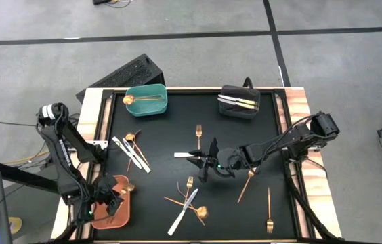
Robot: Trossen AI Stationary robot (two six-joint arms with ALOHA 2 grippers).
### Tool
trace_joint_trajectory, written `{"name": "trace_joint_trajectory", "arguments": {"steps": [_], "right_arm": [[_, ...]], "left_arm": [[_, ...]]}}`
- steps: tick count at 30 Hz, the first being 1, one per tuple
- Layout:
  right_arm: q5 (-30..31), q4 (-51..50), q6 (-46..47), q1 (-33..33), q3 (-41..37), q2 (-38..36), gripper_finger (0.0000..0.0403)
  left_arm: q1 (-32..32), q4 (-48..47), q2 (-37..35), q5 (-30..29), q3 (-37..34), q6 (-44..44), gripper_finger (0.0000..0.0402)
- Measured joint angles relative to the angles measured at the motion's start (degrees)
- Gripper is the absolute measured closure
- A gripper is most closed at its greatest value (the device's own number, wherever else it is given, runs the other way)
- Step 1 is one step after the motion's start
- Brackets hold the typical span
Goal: Sort silverware by color (type)
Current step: Put the gold fork into the orange bin
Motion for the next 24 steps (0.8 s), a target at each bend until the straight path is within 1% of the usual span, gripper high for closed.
{"name": "trace_joint_trajectory", "arguments": {"steps": [3,9,16,20,24], "right_arm": [[0.0,-0.6,0.1,0.0,0.0,0.0,0.025],[0.0,-0.7,2.1,0.0,0.0,0.0,0.025],[0.0,-1.2,2.1,0.0,0.0,0.0,0.025],[0.0,-1.4,2.1,0.0,0.0,0.0,0.025],[0.0,-1.7,2.1,0.0,0.0,0.0,0.025]], "left_arm": [[1.0,0.0,0.0,-0.6,0.0,-0.2,0.0228],[2.1,-0.3,-0.5,-2.5,0.0,-0.2,0.0227],[3.7,0.0,2.0,-0.5,0.0,1.8,0.023],[4.0,0.4,4.3,0.4,0.0,3.4,0.0253],[4.0,0.6,6.0,2.5,0.0,3.8,0.0302]]}}
